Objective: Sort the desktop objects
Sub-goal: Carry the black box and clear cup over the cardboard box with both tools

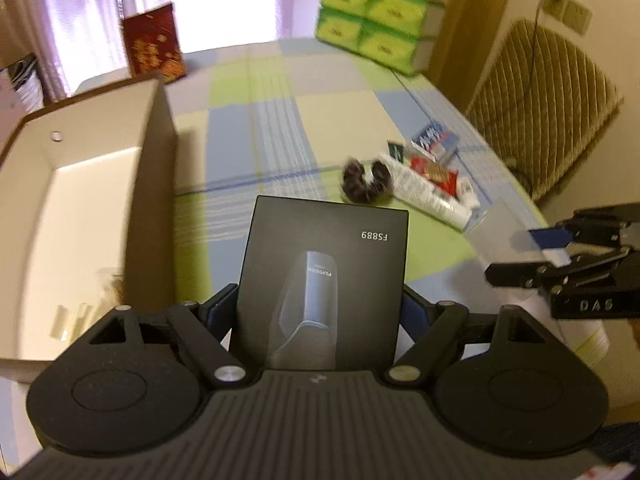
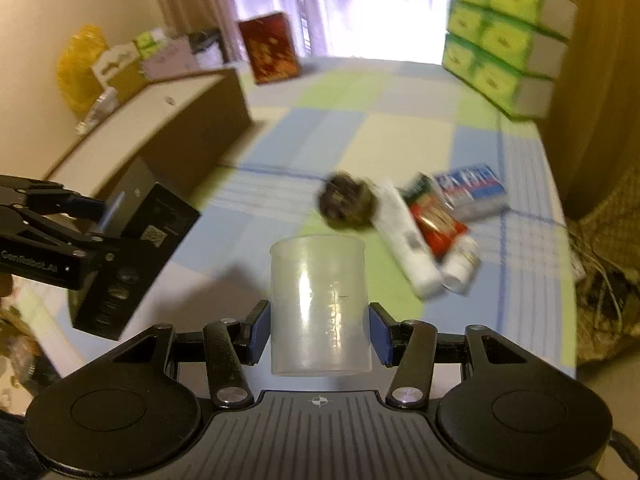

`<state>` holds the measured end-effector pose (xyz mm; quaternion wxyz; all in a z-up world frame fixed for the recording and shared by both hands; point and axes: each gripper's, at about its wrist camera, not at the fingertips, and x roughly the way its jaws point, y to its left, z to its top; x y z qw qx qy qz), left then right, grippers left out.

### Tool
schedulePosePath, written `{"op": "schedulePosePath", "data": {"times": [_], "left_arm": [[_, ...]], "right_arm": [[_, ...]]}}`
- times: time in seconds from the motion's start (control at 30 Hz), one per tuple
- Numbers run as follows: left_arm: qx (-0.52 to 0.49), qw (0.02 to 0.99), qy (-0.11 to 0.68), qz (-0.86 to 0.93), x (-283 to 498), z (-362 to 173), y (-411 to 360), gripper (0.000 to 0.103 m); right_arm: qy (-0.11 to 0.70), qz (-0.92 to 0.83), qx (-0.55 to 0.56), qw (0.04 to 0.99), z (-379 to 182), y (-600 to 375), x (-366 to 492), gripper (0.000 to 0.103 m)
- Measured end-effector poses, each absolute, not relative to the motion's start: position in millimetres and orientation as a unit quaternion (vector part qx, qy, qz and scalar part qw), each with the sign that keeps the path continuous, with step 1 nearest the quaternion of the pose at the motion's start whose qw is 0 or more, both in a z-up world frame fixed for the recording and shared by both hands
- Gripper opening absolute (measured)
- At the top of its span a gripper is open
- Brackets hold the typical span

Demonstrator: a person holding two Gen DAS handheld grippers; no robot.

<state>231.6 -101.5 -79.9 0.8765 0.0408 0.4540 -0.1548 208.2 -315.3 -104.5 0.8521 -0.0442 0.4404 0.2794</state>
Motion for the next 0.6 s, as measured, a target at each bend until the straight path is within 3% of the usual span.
{"op": "schedulePosePath", "data": {"times": [0.6], "left_arm": [[-0.027,0.916,0.396,-0.057,210,-9,44,0.079]], "right_arm": [[0.394,0.400,-0.047,0.826,-59,-164,196,0.049]]}}
